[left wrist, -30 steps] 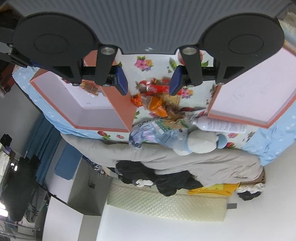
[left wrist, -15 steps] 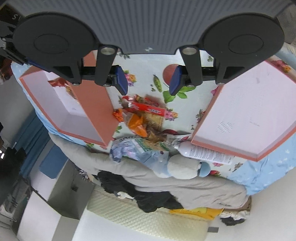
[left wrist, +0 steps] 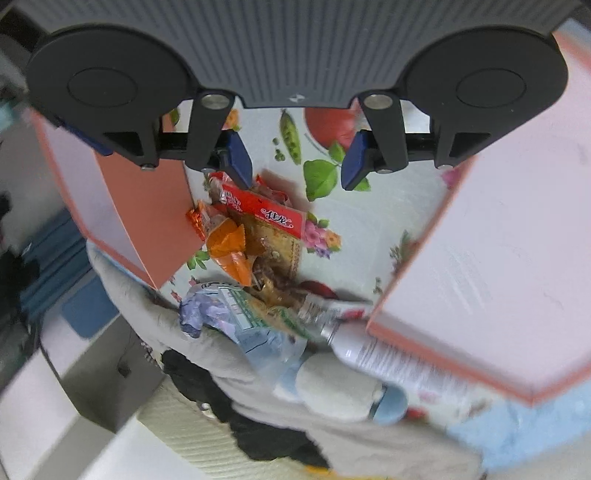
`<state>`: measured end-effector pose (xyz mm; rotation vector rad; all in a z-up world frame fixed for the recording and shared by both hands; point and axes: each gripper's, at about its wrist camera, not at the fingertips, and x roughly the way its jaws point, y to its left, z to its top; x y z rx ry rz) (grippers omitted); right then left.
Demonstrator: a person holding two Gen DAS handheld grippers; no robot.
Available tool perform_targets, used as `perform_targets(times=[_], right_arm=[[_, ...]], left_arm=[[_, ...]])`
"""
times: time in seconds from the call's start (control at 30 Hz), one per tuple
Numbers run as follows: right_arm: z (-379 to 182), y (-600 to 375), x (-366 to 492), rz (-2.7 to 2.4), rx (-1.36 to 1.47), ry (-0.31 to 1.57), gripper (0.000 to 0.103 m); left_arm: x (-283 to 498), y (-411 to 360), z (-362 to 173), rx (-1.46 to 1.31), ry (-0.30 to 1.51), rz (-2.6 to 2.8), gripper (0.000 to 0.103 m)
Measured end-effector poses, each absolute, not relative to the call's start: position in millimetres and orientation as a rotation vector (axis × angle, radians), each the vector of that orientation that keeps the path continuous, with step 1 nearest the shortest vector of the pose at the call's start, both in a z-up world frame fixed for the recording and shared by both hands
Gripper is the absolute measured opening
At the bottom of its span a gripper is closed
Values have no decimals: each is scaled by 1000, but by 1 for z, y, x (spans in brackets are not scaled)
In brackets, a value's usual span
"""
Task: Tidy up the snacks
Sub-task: 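Grasp the clear dried-meat bag with left tool while right tool grasps orange snack bag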
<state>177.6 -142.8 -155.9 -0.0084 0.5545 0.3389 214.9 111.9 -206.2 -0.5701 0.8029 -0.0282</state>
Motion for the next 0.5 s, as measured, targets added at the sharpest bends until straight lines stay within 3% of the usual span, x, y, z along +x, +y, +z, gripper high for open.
perform_targets(times=[0.5], right_arm=[[-193, -122, 272, 297, 6, 632, 70]], left_arm=[[289, 133, -286, -917, 837, -61, 57]])
